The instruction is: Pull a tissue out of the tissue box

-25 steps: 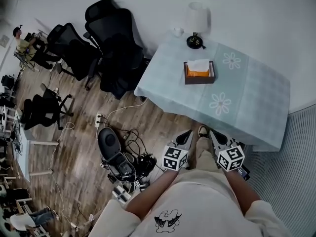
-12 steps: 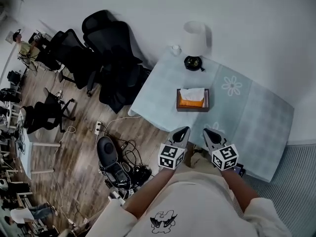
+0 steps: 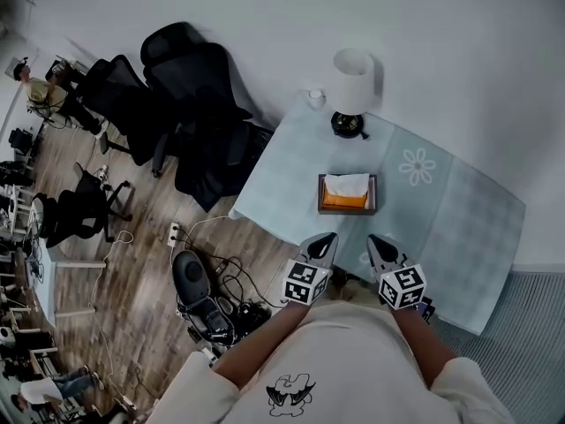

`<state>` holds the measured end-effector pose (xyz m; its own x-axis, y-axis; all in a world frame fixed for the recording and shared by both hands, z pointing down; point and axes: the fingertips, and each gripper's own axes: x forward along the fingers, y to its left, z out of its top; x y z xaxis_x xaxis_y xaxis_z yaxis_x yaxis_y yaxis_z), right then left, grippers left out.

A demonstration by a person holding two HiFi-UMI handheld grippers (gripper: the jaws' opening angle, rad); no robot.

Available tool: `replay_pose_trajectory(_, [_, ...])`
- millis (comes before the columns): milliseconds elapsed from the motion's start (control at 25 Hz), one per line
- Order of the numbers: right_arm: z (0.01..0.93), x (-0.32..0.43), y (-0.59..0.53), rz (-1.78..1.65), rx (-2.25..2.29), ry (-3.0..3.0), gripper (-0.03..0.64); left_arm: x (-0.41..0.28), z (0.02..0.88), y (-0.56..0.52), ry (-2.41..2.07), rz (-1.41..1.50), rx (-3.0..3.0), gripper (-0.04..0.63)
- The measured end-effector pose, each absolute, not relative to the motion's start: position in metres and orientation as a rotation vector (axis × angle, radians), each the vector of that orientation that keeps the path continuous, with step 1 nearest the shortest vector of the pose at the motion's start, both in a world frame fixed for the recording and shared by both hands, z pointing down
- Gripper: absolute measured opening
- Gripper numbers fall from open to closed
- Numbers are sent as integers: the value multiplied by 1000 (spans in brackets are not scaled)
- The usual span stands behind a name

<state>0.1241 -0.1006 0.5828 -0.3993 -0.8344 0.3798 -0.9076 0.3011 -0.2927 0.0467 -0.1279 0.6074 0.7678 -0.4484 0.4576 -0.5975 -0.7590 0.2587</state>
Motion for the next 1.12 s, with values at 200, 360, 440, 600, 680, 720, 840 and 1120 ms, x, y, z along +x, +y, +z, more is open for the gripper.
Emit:
replay_pose_trajectory(200, [583,126,-120,685,1632,-2379,12,46,611,-151,-800,509,2552,5])
replay_pose_trajectory(360, [585,130,-135,658,1624,-2368,12,49,612,-167,-793,507,2564,5])
replay_pose_trajectory(440, [589,134,-145,648,1618,-2357,12,51,617,-177,-803,514,2556,5])
replay_pose_trajectory(600, [600,145,-171,638,1592,-2327,12,60,624,-198,-816,534,2542,5])
replay_pose_trajectory(680, [606,150,-185,652,1576,-2314,12,67,628,-210,-816,552,2552,5])
replay_pose_trajectory(720, [610,152,-192,657,1568,-2306,12,71,630,-216,-817,562,2553,5])
replay_pose_trajectory(840, [624,158,-212,645,1534,-2268,12,80,641,-232,-821,596,2537,5])
replay_pose_trajectory(1120, [673,165,-243,743,1426,-2174,105,89,677,-255,-806,707,2481,18])
